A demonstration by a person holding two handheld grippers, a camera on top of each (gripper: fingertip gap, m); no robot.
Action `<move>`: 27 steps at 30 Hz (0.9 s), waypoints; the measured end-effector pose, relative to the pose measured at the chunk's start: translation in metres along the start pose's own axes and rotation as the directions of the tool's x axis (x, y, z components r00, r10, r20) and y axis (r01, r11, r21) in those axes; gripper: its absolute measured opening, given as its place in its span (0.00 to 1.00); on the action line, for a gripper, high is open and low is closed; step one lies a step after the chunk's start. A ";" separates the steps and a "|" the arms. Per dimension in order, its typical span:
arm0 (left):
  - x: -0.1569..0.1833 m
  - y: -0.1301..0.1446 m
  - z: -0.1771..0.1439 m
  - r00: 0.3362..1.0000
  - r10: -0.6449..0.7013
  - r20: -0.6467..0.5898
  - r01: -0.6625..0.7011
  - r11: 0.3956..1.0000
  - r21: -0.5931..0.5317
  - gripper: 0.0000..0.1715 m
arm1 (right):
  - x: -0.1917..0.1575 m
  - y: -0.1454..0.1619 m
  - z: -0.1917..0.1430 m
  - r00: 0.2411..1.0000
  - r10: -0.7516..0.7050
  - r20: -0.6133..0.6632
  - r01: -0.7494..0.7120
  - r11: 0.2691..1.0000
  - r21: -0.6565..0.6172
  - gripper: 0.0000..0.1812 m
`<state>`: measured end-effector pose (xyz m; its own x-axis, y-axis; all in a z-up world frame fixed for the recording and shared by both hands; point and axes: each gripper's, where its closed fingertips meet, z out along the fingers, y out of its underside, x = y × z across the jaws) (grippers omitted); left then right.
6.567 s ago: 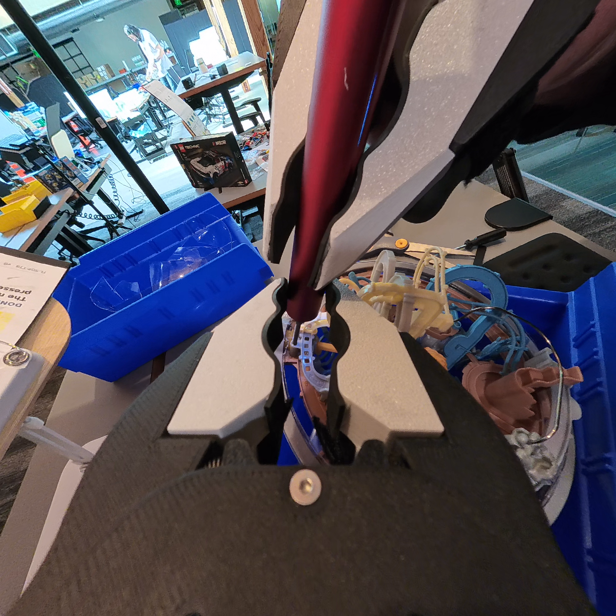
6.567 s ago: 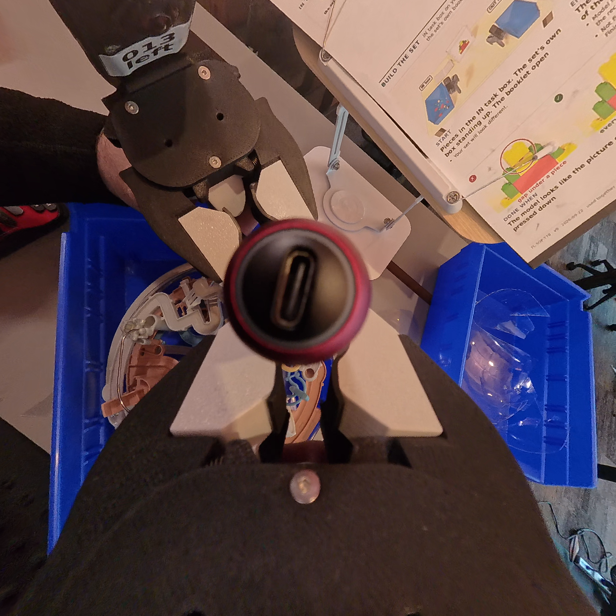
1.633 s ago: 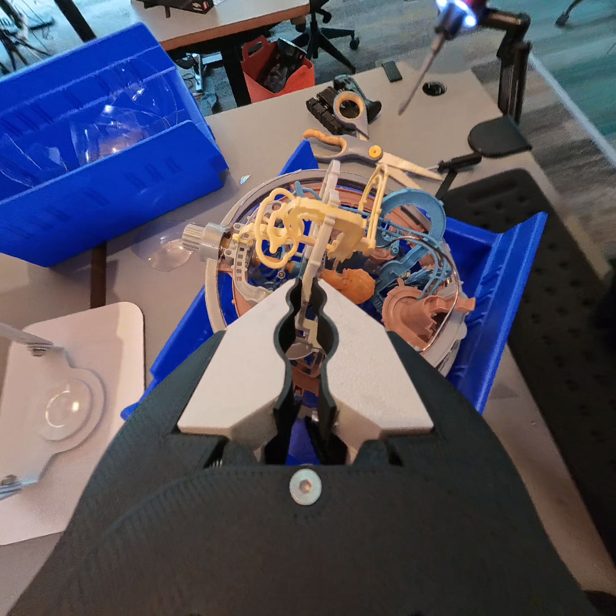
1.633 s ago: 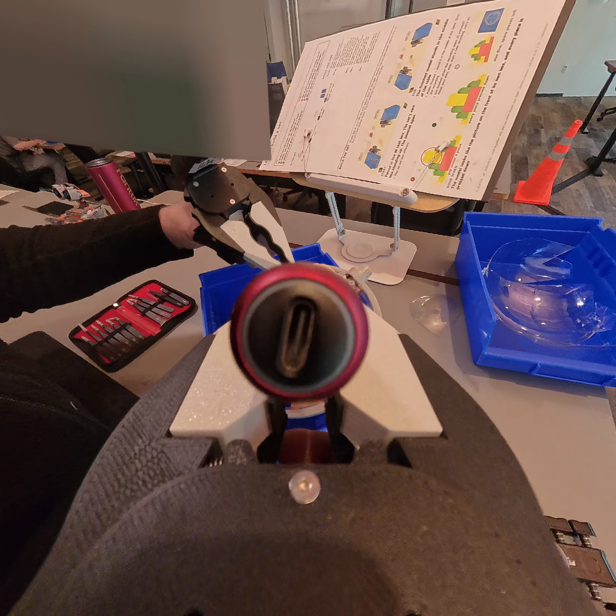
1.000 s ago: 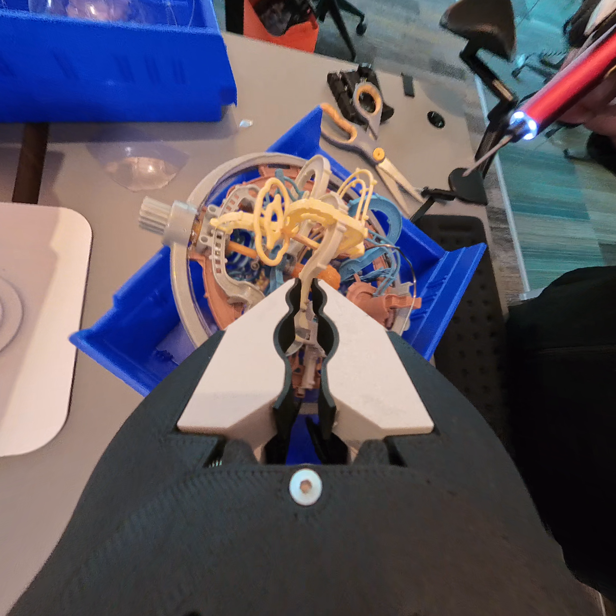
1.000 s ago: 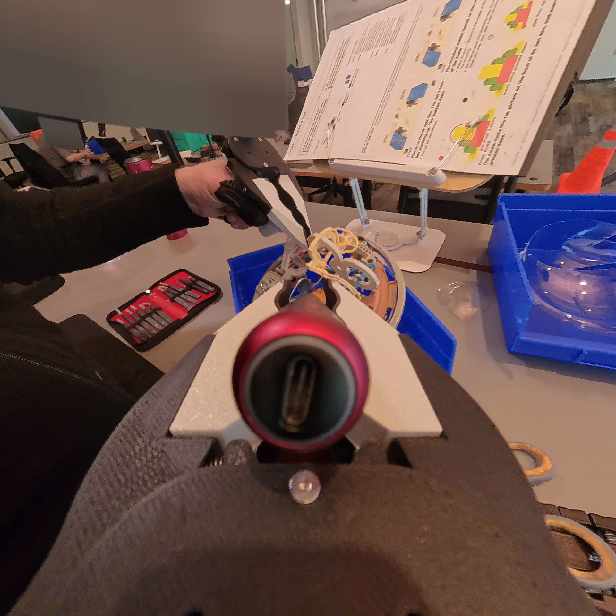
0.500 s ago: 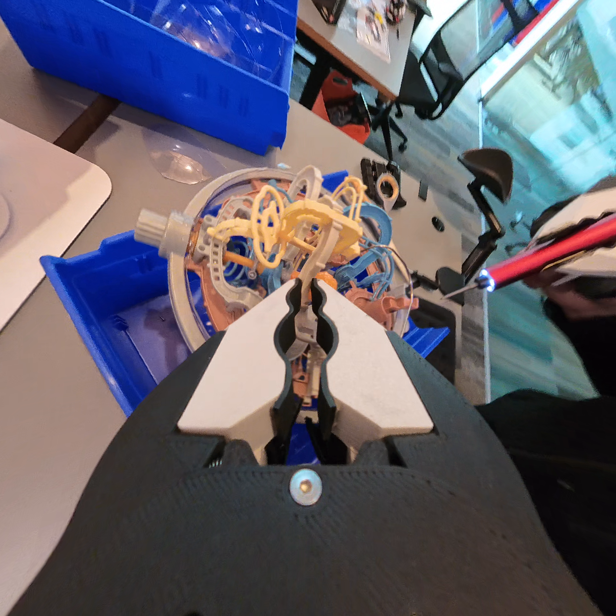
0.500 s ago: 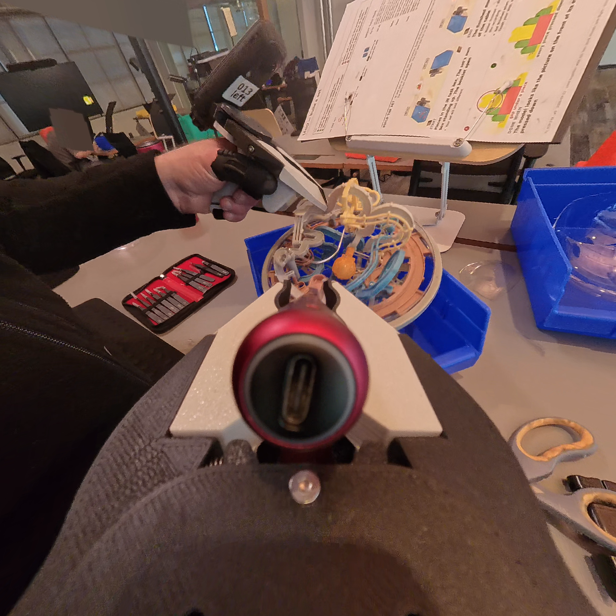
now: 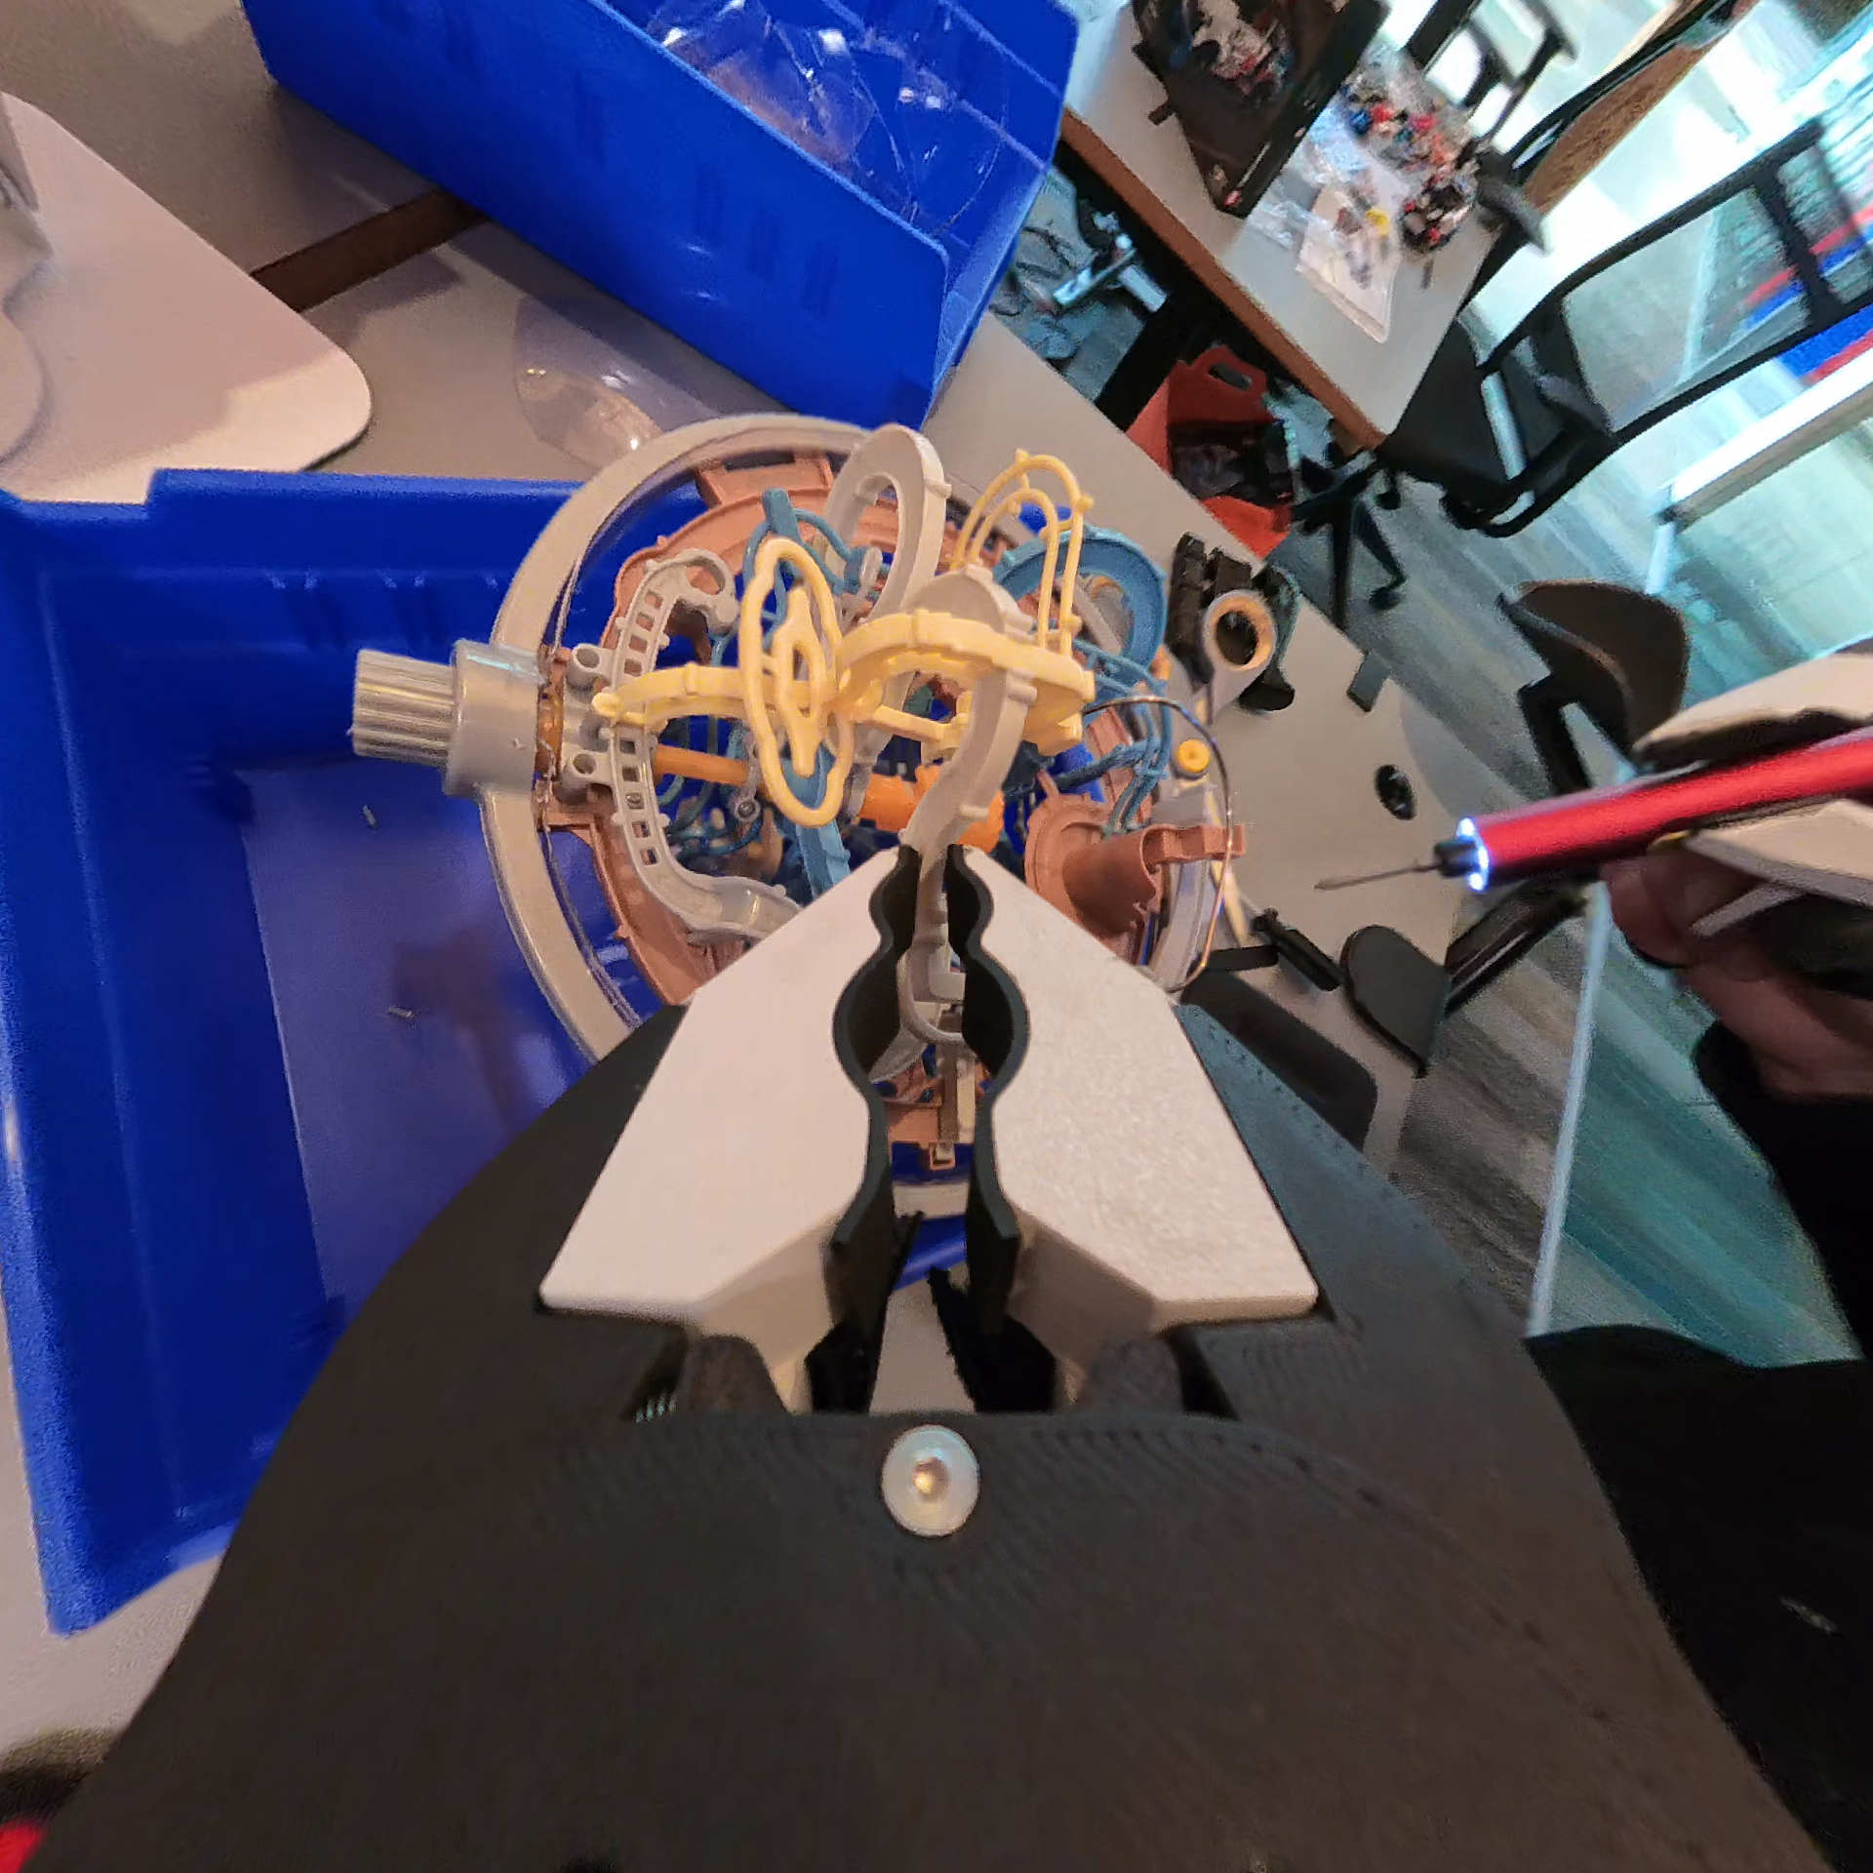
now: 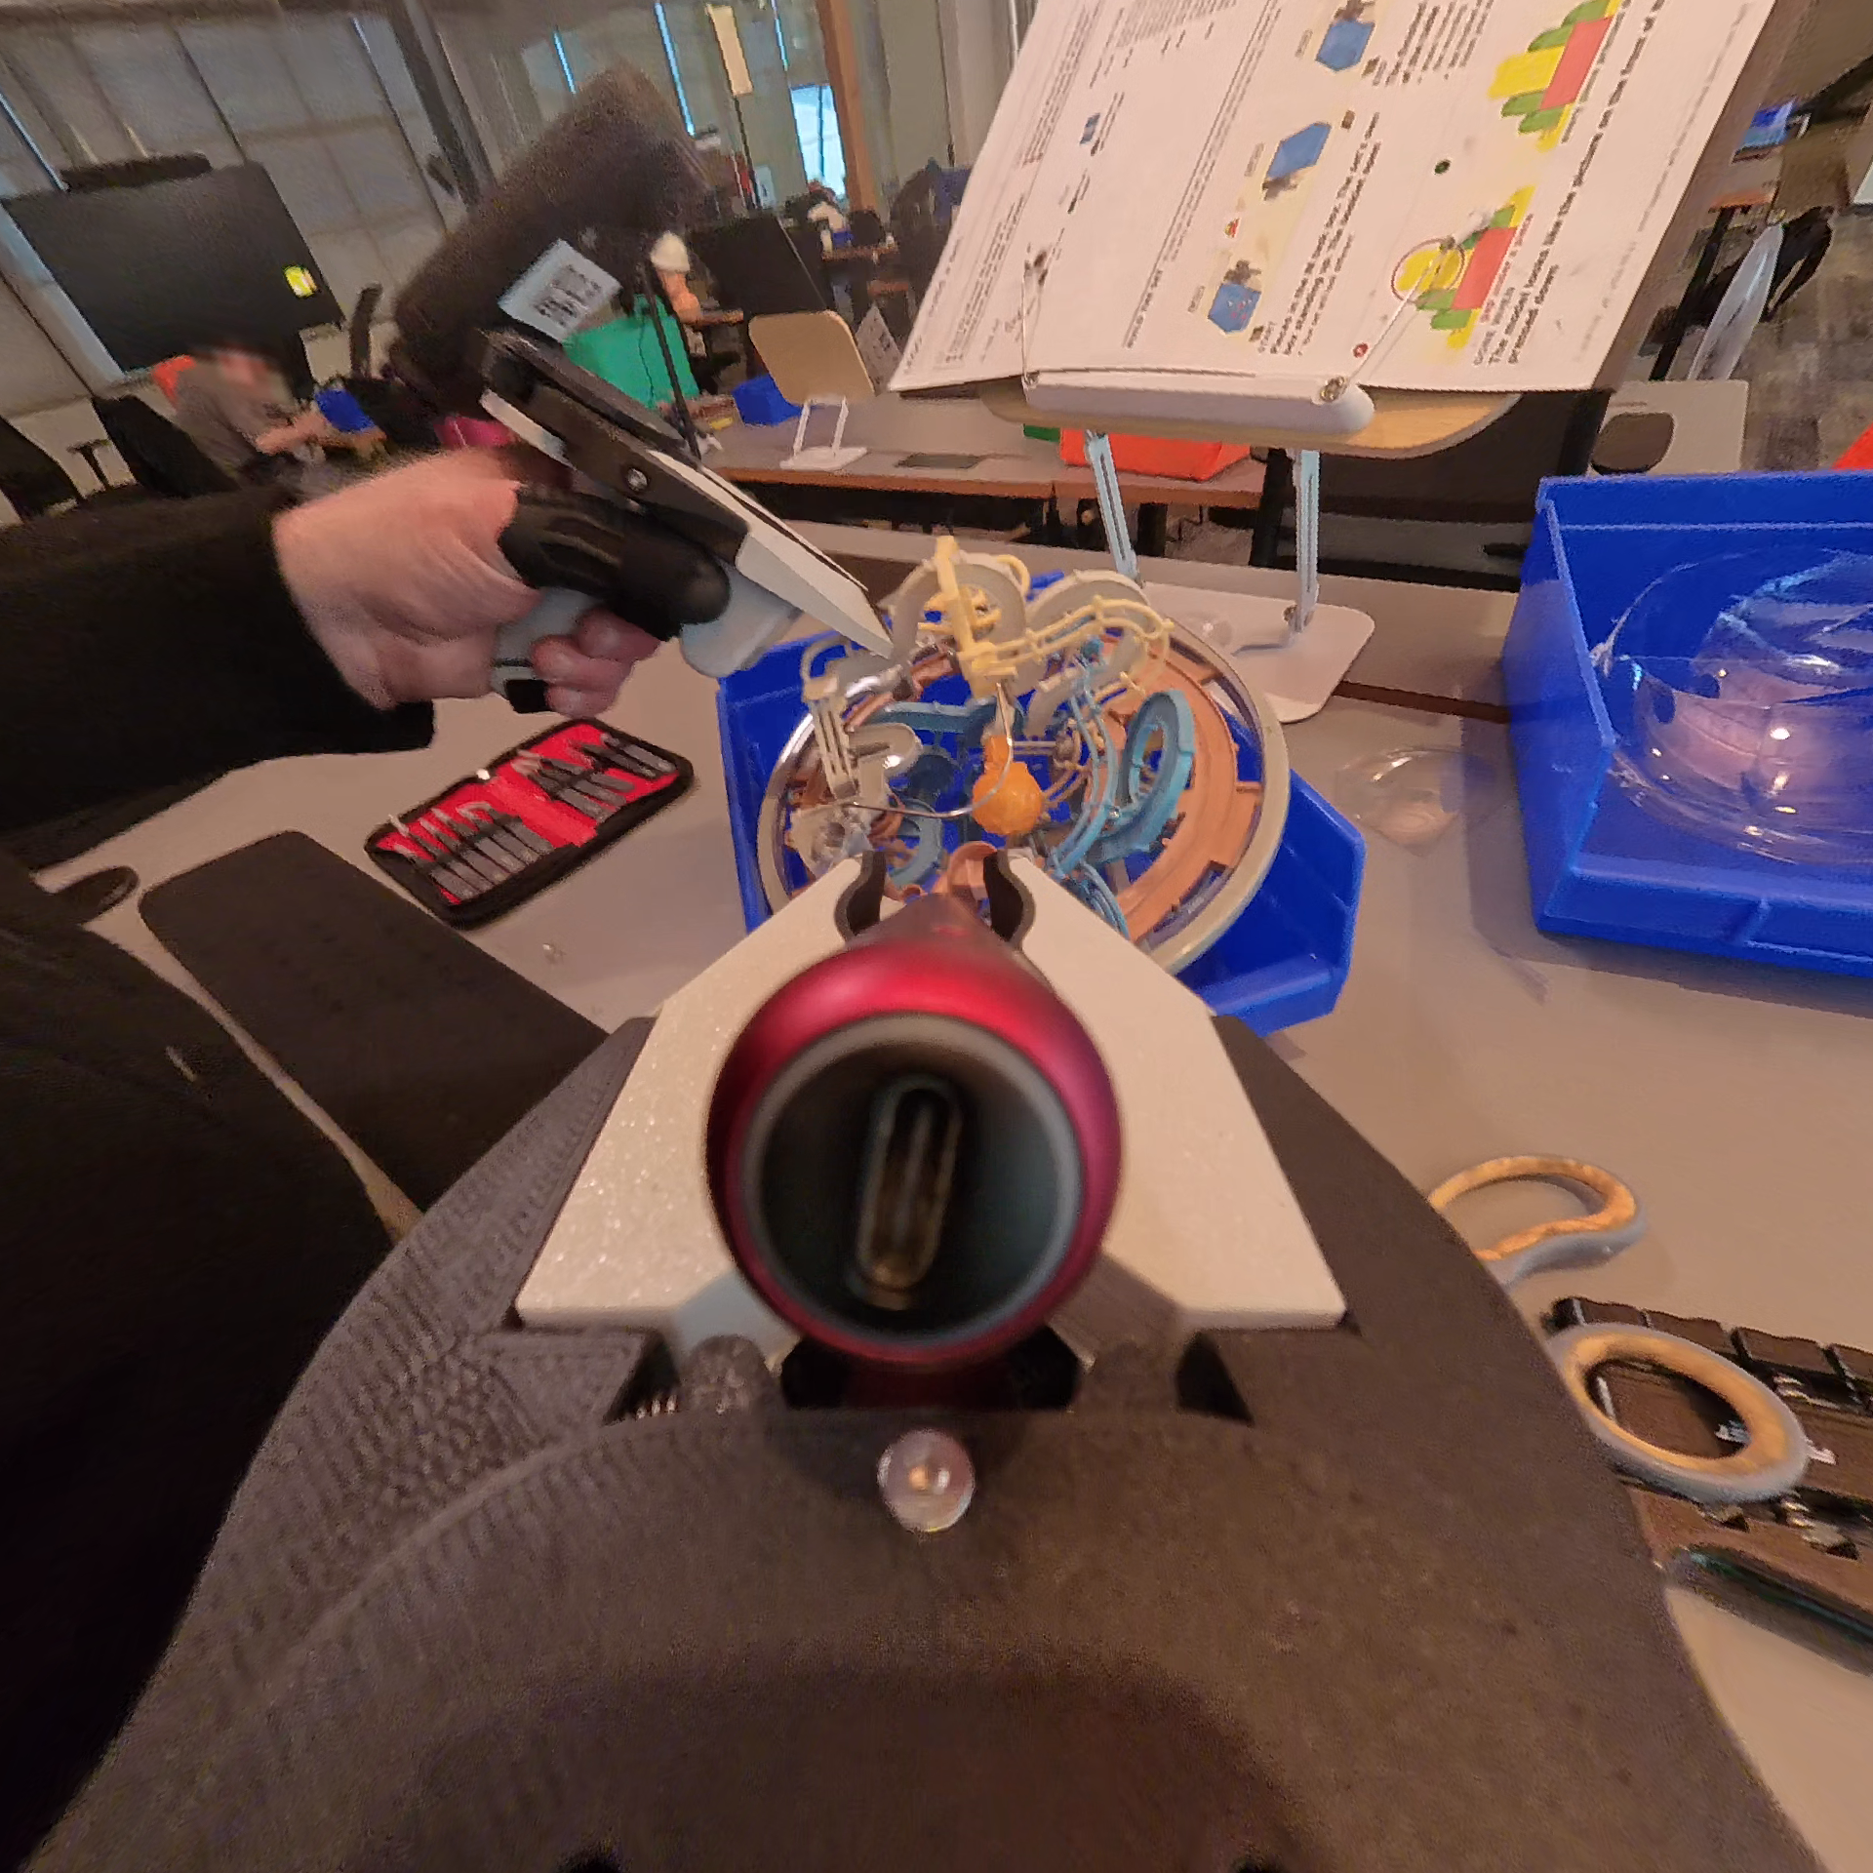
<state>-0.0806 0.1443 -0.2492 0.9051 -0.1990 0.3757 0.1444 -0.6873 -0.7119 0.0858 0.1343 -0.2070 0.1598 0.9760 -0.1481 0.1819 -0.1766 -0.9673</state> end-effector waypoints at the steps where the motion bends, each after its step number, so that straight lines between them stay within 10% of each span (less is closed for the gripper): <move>1: 0.000 0.003 -0.001 0.999 0.013 0.036 -0.013 1.000 0.002 0.02 | 0.003 0.003 -0.001 1.000 -0.009 -0.001 0.009 1.000 -0.014 0.10; 16: 0.008 0.035 0.010 0.990 -0.072 0.124 0.066 0.996 0.053 0.04 | 0.020 0.011 -0.016 0.987 -0.103 0.124 0.111 0.992 -0.059 0.10; 27: 0.030 0.023 -0.012 0.978 0.050 0.204 -0.080 0.987 0.142 0.31 | 0.027 0.010 -0.024 0.969 -0.203 0.142 0.213 0.976 -0.055 0.10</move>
<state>-0.0550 0.1146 -0.2471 0.9738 -0.0860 0.2105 0.1267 -0.5633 -0.8165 0.1147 0.1554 -0.2154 -0.0202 0.9995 0.0237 0.2649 0.0282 -0.9639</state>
